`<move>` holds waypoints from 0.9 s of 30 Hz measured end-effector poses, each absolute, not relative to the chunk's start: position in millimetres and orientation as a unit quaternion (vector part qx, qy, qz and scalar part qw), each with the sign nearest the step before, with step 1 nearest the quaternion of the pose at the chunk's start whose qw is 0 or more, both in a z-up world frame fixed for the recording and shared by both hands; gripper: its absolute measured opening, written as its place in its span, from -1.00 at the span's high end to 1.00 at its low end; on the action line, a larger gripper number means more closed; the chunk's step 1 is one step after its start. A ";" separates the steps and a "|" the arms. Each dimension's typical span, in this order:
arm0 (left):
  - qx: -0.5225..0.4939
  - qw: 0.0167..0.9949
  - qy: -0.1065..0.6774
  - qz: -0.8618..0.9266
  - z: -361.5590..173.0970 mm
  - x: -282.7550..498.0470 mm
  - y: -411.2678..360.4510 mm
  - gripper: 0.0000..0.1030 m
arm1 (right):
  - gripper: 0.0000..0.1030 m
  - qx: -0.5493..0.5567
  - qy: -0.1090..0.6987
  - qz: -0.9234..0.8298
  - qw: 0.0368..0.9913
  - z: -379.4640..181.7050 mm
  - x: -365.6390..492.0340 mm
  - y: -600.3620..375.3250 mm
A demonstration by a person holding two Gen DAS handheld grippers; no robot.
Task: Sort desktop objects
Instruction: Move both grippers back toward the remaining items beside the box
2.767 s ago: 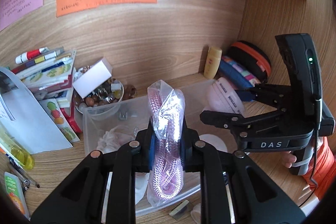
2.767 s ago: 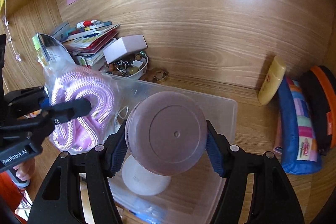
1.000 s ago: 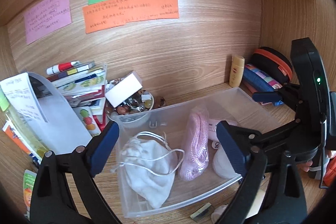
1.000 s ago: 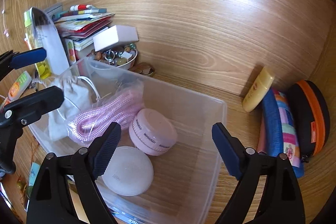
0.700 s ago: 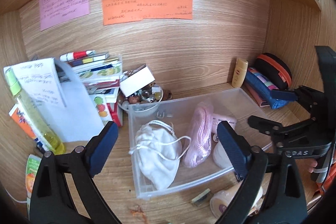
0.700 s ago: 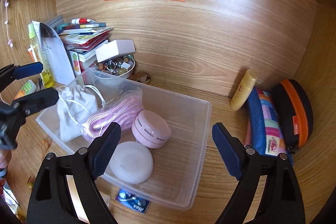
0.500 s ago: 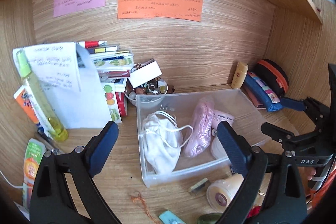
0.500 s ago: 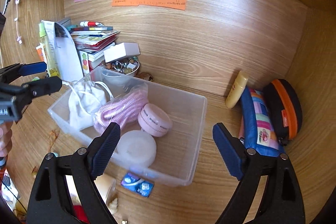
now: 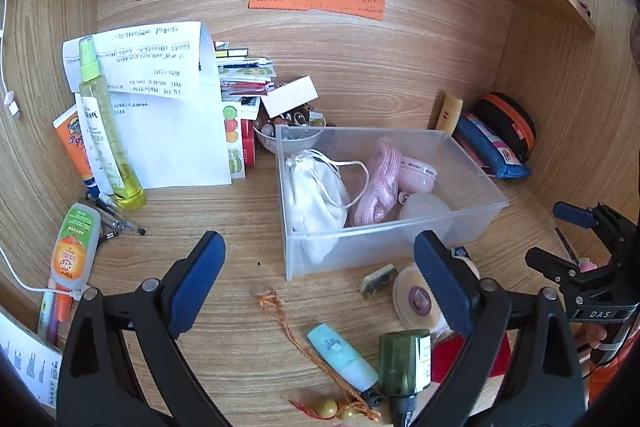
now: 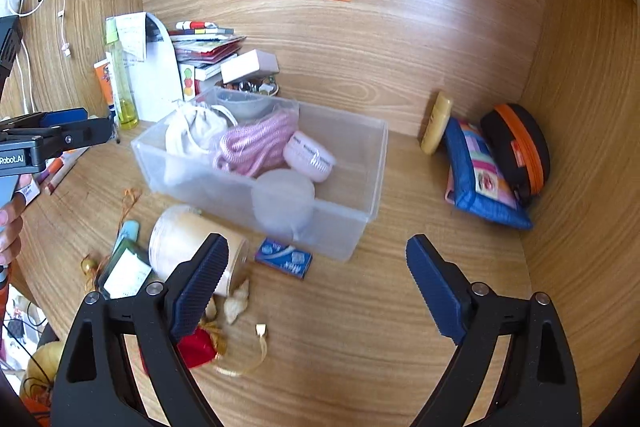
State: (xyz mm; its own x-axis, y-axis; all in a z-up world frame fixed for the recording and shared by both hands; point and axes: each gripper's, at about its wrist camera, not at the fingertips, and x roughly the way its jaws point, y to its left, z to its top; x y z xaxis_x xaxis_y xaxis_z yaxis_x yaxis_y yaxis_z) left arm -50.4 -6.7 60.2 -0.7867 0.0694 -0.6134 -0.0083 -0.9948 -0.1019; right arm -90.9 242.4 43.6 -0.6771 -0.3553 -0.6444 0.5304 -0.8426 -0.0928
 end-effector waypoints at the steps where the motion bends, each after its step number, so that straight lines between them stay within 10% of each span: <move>1: -0.328 0.023 -0.046 0.943 58.4 -47.7 -5.9 -0.87 | -0.73 0.322 0.136 -0.904 0.246 41.8 -88.2 243.3; 27: -0.392 0.022 -0.014 0.919 5.8 -12.5 -19.6 -0.87 | -0.68 0.429 0.061 -0.838 0.330 -28.2 -112.7 170.3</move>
